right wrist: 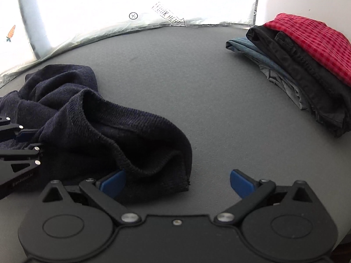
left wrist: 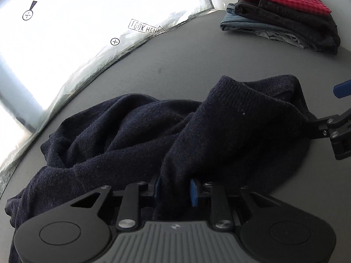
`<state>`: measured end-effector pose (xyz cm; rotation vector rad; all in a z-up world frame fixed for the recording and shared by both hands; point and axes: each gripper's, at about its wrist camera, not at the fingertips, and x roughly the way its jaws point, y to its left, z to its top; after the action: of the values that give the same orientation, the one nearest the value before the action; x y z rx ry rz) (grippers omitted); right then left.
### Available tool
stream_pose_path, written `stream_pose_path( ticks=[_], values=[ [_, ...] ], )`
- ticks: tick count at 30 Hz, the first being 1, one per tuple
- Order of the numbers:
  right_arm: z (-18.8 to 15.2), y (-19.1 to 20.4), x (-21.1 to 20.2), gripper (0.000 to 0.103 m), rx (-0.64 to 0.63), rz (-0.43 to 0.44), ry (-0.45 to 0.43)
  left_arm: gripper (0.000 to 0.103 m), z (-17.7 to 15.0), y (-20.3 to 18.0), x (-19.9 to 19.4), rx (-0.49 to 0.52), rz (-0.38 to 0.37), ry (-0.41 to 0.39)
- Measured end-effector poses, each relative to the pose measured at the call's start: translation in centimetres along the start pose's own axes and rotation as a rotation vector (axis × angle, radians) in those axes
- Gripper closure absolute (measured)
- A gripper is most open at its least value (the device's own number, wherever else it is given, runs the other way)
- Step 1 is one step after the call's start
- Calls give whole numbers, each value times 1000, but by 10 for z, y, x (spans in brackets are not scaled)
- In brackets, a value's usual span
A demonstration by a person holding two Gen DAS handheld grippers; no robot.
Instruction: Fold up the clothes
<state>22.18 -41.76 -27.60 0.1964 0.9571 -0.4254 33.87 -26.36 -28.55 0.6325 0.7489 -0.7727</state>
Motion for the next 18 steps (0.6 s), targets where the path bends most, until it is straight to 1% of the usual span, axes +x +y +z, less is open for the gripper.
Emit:
stream_pose_path(
  ticks=[1, 3, 4, 6, 7, 8, 9, 10, 11, 12, 13, 14, 15, 17, 18],
  values=[
    [-3, 1, 1, 0, -18, 26, 3, 88, 2, 3, -2, -18, 4, -12],
    [-10, 6, 5, 0, -61, 42, 1, 90, 6, 8, -10, -42, 33, -47],
    [-13, 10, 9, 1, -81, 23, 5, 90, 9, 12, -16, -52, 53, -69],
    [-18, 14, 20, 5, -112, -17, 21, 90, 14, 18, -26, -63, 108, -109],
    [-19, 14, 23, 9, -109, -24, 20, 90, 16, 22, -31, -71, 135, -125],
    [-19, 11, 25, 12, -86, -12, 14, 91, 19, 27, -35, -81, 161, -141],
    [-18, 8, 26, 14, -47, 18, 5, 91, 21, 34, -40, -102, 183, -156],
    [-16, 4, 27, 20, -9, 60, -2, 91, 23, 40, -44, -124, 196, -167],
    [-14, 1, 27, 33, 26, 101, -9, 91, 25, 46, -47, -145, 206, -176],
    [-12, 0, 27, 41, 43, 137, -22, 91, 26, 51, -51, -161, 218, -185],
    [-9, 1, 27, 60, 51, 167, -37, 91, 28, 56, -54, -173, 231, -195],
    [-5, 1, 24, 83, 58, 190, -64, 91, 30, 60, -58, -182, 242, -204],
    [1, 3, 20, 90, 62, 201, -102, 91, 33, 66, -63, -190, 253, -216],
    [20, 8, 8, 90, 48, 187, -196, 91, 39, 76, -76, -199, 300, -257],
    [30, 10, 2, 90, 38, 180, -246, 91, 44, 80, -86, -200, 336, -286]
  ],
)
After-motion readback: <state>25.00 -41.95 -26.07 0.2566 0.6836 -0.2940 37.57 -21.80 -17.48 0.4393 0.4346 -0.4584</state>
